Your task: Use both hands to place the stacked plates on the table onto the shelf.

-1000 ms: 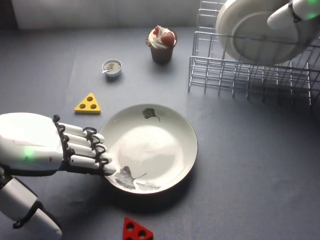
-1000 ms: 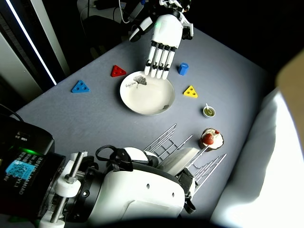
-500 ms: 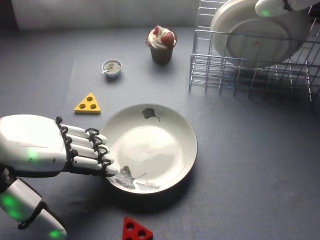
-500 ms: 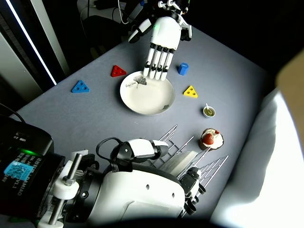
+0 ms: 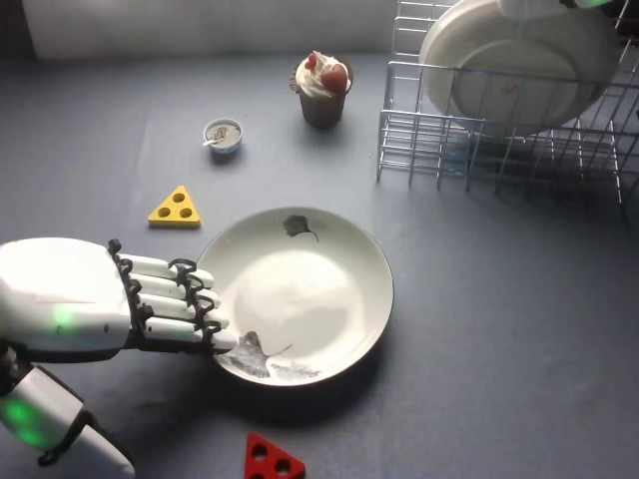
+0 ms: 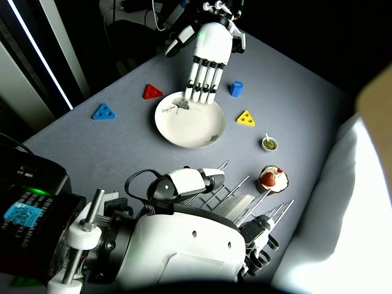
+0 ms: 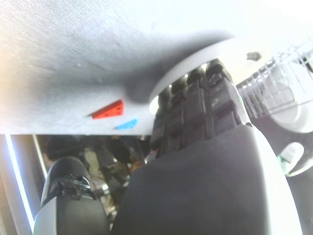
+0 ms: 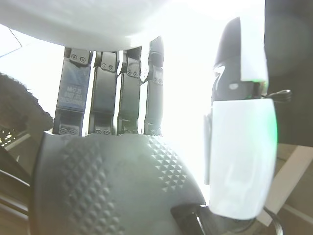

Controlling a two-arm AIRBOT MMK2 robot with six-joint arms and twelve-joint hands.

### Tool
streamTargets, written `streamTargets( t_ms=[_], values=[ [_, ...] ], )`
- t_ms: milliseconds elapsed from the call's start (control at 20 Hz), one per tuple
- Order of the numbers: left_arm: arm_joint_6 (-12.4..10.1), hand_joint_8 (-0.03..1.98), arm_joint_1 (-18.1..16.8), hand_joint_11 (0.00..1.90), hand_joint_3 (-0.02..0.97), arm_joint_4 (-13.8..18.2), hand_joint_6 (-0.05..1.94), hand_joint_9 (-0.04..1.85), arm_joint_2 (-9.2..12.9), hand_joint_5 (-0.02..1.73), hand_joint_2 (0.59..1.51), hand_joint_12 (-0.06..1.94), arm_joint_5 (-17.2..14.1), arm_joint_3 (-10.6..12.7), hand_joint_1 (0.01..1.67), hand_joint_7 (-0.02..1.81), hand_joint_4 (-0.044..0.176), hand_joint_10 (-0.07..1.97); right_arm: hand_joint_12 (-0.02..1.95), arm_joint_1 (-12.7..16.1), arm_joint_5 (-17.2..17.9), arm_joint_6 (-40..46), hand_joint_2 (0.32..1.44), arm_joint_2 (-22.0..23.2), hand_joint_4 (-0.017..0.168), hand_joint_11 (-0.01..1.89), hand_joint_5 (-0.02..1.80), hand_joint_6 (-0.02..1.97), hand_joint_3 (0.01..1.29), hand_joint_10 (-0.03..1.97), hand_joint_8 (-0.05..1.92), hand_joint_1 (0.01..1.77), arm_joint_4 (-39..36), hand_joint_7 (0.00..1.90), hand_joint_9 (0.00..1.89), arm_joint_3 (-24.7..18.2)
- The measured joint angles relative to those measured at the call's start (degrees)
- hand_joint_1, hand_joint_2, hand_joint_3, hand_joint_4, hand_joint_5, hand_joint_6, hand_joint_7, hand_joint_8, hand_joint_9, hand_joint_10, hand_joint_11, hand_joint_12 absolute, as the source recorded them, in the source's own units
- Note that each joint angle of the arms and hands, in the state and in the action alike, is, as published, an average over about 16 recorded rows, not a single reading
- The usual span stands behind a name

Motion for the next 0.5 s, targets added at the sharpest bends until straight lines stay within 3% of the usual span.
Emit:
streamTargets(
  t_ms=[250,500],
  values=[
    [0.0,0.00,1.6,0.09,0.005,0.2,-0.01,0.10,-0.2,0.10,0.977,-0.02,0.5,-0.1,0.10,0.12,-0.007,-0.01,0.02,0.0,5.2,-2.4,0.92,0.2,-0.003,0.69,0.57,0.01,0.02,0.02,0.01,0.90,-1.3,0.60,0.60,-1.1],
    [0.1,-0.01,3.0,0.08,0.006,0.5,-0.02,0.09,-0.5,0.08,0.977,-0.02,1.0,-0.2,0.10,0.10,-0.008,-0.01,0.01,0.0,12.7,-2.9,0.92,0.6,-0.003,0.55,0.45,0.01,0.02,0.02,0.01,0.79,-7.8,0.49,0.49,-3.4]
  ],
)
